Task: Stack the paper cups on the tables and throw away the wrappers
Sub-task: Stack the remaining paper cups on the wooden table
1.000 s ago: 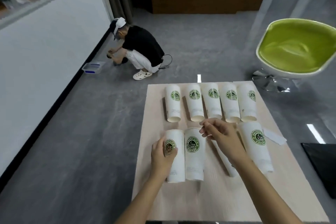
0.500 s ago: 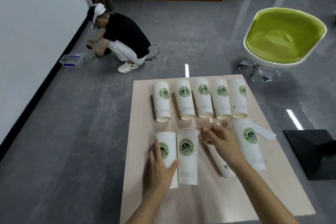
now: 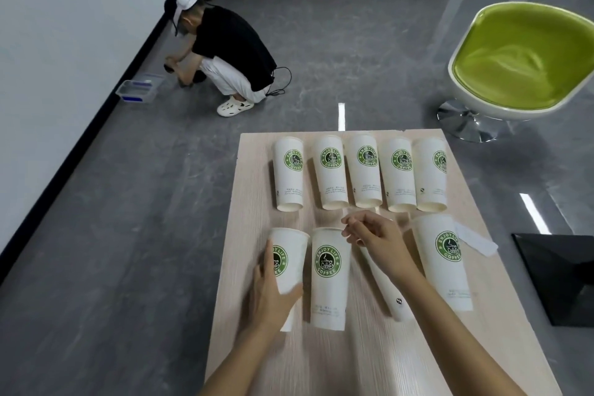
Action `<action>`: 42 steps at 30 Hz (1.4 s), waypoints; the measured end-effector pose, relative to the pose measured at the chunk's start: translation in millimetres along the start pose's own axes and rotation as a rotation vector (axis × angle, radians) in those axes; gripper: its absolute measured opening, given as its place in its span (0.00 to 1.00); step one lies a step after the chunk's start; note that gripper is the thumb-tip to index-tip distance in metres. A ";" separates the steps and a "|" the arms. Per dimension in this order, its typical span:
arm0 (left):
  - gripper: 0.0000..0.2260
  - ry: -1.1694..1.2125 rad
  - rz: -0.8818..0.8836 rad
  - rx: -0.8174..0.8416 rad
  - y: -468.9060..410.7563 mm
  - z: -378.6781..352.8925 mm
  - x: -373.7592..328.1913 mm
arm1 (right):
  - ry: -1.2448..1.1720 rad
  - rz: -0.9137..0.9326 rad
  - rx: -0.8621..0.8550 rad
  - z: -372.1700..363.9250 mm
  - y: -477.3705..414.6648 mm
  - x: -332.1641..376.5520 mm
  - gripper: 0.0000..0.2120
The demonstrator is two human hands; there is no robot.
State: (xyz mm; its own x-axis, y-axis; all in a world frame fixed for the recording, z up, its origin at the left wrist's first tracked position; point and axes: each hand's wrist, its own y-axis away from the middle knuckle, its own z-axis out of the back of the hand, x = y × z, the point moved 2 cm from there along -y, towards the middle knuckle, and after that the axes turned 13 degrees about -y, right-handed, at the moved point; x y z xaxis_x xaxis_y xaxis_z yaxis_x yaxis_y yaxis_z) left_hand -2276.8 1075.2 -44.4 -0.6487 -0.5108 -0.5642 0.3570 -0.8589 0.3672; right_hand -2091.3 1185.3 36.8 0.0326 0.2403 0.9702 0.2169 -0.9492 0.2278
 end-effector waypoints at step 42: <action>0.51 0.193 -0.086 0.044 -11.8 54.5 40.5 | 0.309 0.221 0.120 -4.4 -35.8 9.9 0.22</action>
State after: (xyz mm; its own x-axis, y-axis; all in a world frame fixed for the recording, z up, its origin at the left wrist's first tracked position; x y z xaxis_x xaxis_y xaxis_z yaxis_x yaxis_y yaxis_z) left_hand -2343.9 1066.6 -31.2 -0.5331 -0.4365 -0.7247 0.2729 -0.8995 0.3411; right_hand -2103.0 1220.8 38.6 -0.1997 -0.0564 0.9782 0.3509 -0.9362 0.0177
